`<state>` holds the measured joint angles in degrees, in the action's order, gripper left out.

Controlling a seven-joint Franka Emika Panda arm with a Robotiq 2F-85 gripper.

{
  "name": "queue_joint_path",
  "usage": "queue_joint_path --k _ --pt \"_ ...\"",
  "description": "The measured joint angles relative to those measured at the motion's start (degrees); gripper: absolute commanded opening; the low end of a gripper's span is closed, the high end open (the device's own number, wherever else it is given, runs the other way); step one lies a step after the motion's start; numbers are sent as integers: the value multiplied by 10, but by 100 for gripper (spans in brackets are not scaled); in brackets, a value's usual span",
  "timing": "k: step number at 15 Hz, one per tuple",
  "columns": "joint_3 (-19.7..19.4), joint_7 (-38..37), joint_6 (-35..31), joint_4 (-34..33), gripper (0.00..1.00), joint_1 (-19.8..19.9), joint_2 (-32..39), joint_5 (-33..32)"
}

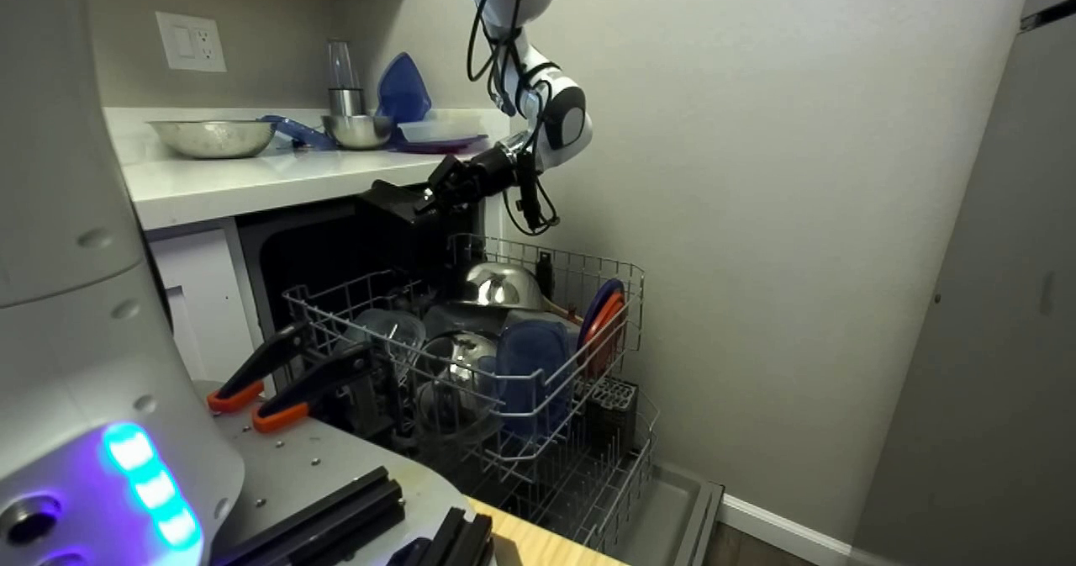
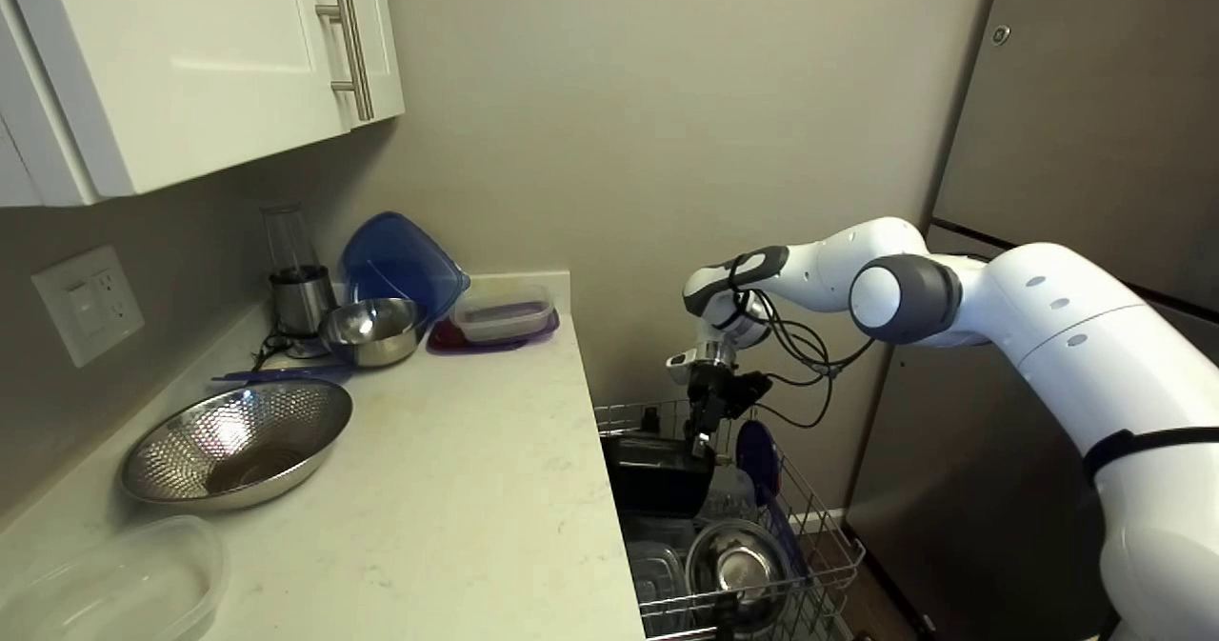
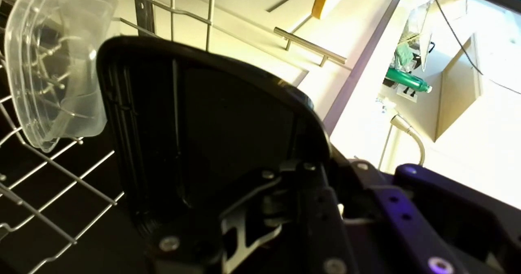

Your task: Pick up the black lunch box and place it upside down in the dishwasher tray

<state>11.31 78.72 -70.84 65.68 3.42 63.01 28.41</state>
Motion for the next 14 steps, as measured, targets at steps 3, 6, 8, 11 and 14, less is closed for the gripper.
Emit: queue_joint_path --k 3,6,8,11,14 --pt "0 -3 0 0 1 6 2 9" --pt "0 -11 0 0 1 10 2 11" --pt "-1 -28 0 0 1 14 2 12" --pt "-3 -62 -5 0 1 20 2 14" --pt "-5 -93 -18 5 1 29 2 16"
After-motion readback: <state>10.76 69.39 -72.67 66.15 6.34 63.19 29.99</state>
